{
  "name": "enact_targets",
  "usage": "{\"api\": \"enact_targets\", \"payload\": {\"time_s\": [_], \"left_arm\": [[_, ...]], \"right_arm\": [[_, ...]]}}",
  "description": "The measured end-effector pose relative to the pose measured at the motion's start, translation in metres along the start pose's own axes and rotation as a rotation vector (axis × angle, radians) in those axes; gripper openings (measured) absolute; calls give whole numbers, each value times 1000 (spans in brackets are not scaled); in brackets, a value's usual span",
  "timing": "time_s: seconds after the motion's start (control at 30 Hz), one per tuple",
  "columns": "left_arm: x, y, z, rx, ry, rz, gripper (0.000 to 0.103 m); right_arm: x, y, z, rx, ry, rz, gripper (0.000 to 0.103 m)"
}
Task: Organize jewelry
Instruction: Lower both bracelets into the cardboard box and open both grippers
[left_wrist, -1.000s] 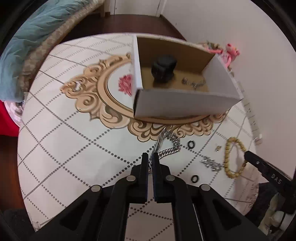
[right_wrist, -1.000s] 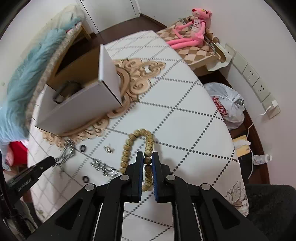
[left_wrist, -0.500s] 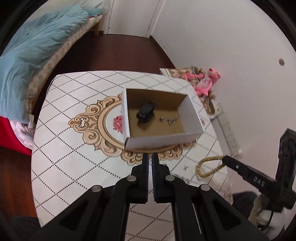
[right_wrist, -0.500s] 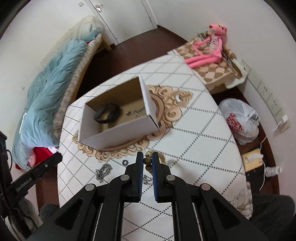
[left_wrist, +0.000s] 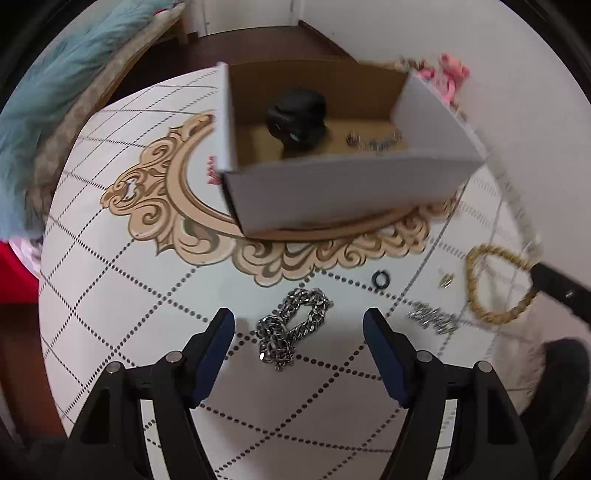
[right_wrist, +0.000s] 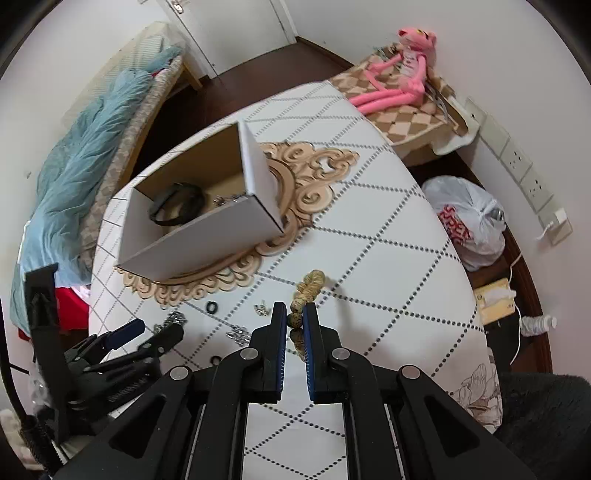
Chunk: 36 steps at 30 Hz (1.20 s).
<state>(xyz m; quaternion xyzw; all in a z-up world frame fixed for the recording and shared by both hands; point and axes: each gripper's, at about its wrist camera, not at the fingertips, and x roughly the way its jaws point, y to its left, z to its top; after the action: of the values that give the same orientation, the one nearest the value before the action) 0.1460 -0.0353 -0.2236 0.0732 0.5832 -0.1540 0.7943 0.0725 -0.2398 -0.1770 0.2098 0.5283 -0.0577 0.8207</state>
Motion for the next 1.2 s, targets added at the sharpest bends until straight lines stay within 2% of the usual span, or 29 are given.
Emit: {"api": "enact_targets", "payload": {"time_s": [0.1, 0.13, 0.2, 0.23, 0.43, 0.63, 0.77, 1.03, 1.2], "left_arm": [[11, -11, -2, 65, 5, 50, 70], [11, -13, -3, 74, -16, 38, 65], [8, -15, -3, 93, -46, 30, 44], [7, -16, -2, 95, -55, 29, 14], [-2, 1, -1, -3, -62, -66, 12], [-47, 18, -13, -78, -133, -154, 12], [-84, 23, -9, -108, -184, -224, 12], [-146, 21, 38, -93, -294, -316, 11], [-162, 15, 76, -59, -341, -308, 11]], "right_arm": [[5, -6, -1, 13, 10, -8, 9], [6, -8, -1, 14, 12, -9, 9], [8, -8, -2, 10, 16, -12, 9], [8, -8, -2, 8, 17, -13, 9], [6, -3, -1, 5, 14, 10, 9], [-12, 5, 4, -2, -7, 58, 9], [-25, 14, 12, -6, -13, 117, 9], [-51, 44, 50, -47, -44, 221, 9], [-58, 62, 88, -77, -72, 236, 9]]}}
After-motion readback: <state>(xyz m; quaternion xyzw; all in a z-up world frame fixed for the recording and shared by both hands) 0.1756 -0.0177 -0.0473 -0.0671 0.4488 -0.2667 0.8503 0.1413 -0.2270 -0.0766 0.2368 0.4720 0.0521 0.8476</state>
